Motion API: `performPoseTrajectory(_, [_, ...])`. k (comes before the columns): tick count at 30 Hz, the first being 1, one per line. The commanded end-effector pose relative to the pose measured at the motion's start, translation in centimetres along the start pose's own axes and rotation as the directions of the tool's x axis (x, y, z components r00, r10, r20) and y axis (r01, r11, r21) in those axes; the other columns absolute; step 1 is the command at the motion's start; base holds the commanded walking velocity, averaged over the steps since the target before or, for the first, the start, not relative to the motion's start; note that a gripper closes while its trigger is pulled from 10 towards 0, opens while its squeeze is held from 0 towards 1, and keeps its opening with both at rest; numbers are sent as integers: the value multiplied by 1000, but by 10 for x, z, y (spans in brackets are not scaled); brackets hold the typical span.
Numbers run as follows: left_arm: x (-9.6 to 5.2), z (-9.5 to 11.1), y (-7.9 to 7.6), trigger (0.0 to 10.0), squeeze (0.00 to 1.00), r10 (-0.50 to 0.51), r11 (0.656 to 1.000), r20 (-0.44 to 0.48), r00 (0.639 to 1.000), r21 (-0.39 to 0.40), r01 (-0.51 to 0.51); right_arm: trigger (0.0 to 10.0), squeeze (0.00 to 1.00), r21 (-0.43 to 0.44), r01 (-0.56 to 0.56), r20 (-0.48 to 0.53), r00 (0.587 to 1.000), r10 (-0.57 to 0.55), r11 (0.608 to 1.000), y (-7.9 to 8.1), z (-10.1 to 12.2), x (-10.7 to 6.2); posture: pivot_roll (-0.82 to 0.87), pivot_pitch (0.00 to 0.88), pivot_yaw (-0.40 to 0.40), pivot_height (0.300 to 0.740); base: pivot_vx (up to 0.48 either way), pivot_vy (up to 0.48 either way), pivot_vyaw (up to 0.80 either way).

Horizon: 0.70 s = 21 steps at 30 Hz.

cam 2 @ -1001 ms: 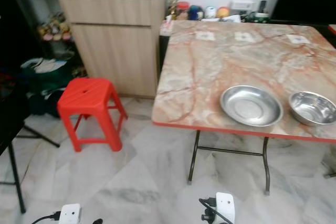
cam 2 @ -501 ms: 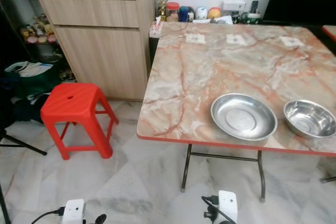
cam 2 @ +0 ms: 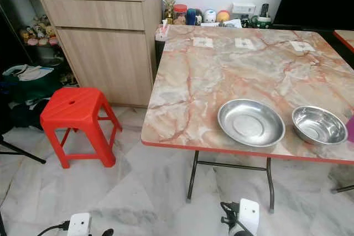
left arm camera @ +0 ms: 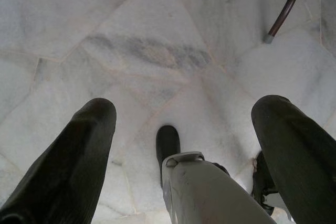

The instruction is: Setting the table

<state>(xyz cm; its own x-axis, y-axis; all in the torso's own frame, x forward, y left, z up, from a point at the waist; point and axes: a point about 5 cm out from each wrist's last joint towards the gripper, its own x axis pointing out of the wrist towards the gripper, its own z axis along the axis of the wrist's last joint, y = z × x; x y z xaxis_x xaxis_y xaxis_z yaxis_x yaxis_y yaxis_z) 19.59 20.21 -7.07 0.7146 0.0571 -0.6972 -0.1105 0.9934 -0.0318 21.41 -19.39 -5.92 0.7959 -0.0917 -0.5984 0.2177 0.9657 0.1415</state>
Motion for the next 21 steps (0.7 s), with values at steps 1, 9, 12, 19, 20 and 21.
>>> performPoseTrajectory(1, [-3, -10, 1, 10000, 0, 7, 1000, -39, 999, -6, -7, 10000, 0, -32, 3, 20, 1000, -2, 999, -3, 1, -1, 66, 89, -49, 740, 0, 0, 0])
performPoseTrajectory(9, [-4, -13, 0, 10000, 0, 1, 1000, -46, 999, -1, -1, 10000, 0, -61, 32, 49, 998, -29, 998, -5, 2, -2, 69, 94, -52, 740, 0, 0, 0])
performPoseTrajectory(12, [-4, -14, 1, 10000, 0, 1, 1000, -49, 999, 1, -1, 10000, 0, -45, 34, 57, 998, -31, 998, -5, 2, -3, 61, 94, -50, 740, 0, 0, 0])
performPoseTrajectory(19, [-4, -14, -1, 10000, 0, -11, 1000, -54, 998, 7, 11, 10000, 0, -51, 19, 72, 997, -15, 999, -3, 4, -2, 55, 83, -56, 740, 0, 0, 0])
performPoseTrajectory(20, [-4, -14, -1, 10000, 0, -11, 1000, -55, 998, 7, 12, 10000, 0, -50, 18, 70, 997, -14, 999, -3, 4, -2, 55, 81, -56, 740, 0, 0, 0])
performPoseTrajectory(21, [-4, -14, -1, 10000, 0, -11, 1000, -55, 998, 7, 12, 10000, 0, -50, 18, 70, 997, -14, 999, -3, 4, -2, 55, 81, -56, 740, 0, 0, 0])
